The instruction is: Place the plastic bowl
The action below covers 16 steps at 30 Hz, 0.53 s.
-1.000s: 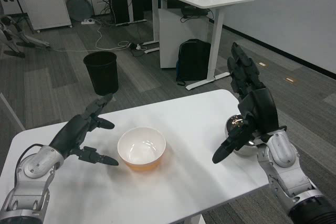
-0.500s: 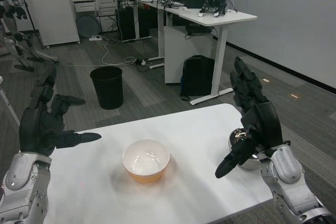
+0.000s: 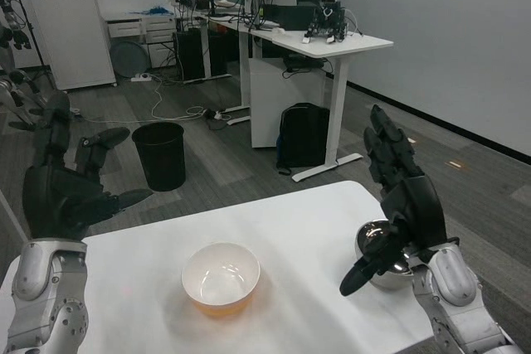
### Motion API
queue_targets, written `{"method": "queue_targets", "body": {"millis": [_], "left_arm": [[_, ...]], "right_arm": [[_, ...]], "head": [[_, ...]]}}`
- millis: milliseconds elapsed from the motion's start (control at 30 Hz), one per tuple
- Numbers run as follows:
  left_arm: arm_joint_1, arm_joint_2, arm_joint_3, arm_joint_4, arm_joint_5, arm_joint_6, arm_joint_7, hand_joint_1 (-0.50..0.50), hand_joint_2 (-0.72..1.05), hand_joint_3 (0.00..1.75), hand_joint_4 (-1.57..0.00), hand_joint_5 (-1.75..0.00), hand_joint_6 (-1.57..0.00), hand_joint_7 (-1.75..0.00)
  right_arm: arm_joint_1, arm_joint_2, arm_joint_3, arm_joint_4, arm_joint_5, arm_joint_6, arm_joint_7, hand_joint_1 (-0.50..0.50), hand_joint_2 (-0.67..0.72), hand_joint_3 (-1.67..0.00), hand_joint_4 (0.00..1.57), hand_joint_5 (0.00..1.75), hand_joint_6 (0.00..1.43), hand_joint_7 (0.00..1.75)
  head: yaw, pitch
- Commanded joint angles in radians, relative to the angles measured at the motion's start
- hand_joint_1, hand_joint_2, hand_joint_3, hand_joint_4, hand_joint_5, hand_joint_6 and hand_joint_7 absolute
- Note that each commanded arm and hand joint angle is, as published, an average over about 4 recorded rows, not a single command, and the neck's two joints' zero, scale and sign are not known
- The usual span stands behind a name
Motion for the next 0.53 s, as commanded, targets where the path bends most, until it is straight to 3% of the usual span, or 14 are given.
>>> {"method": "queue_targets", "body": {"millis": [33,133,267,367,533], "left_arm": [[-0.019,0.008,-0.017,0.005,-0.028,-0.025,0.013,-0.5,0.32,0.04,0.0,-0.74,0.0,0.0],[-0.025,0.008,-0.062,0.015,-0.109,-0.062,0.053,-0.5,0.25,0.09,0.0,-0.51,0.0,0.0],[-0.03,0.008,-0.089,0.025,-0.14,-0.111,0.108,-0.5,0.25,0.07,0.0,-0.44,0.0,0.0],[-0.03,0.008,-0.094,0.024,-0.139,-0.121,0.123,-0.5,0.25,0.04,0.0,-0.41,0.0,0.0],[-0.028,0.006,-0.102,0.025,-0.132,-0.128,0.134,-0.5,0.25,0.09,0.0,-0.41,0.0,0.0]], "right_arm": [[-0.011,0.0,-0.015,0.006,0.009,-0.019,-0.005,-0.41,0.47,0.0,0.0,0.0,0.0,0.0],[-0.012,-0.004,-0.015,0.011,0.014,-0.024,-0.008,-0.39,0.47,0.0,0.0,0.0,0.0,0.0],[-0.013,-0.011,-0.017,0.016,0.02,-0.034,-0.013,-0.38,0.47,0.0,0.0,0.0,0.0,0.0],[-0.014,-0.014,-0.017,0.018,0.023,-0.038,-0.015,-0.41,0.47,0.0,0.0,0.0,0.0,0.0],[-0.014,-0.022,-0.016,0.02,0.03,-0.043,-0.017,-0.38,0.47,0.0,0.0,0.0,0.0,0.0]], "head": [[0.002,0.005],[0.002,0.013],[0.004,0.019],[0.005,0.028],[0.003,0.039]]}}
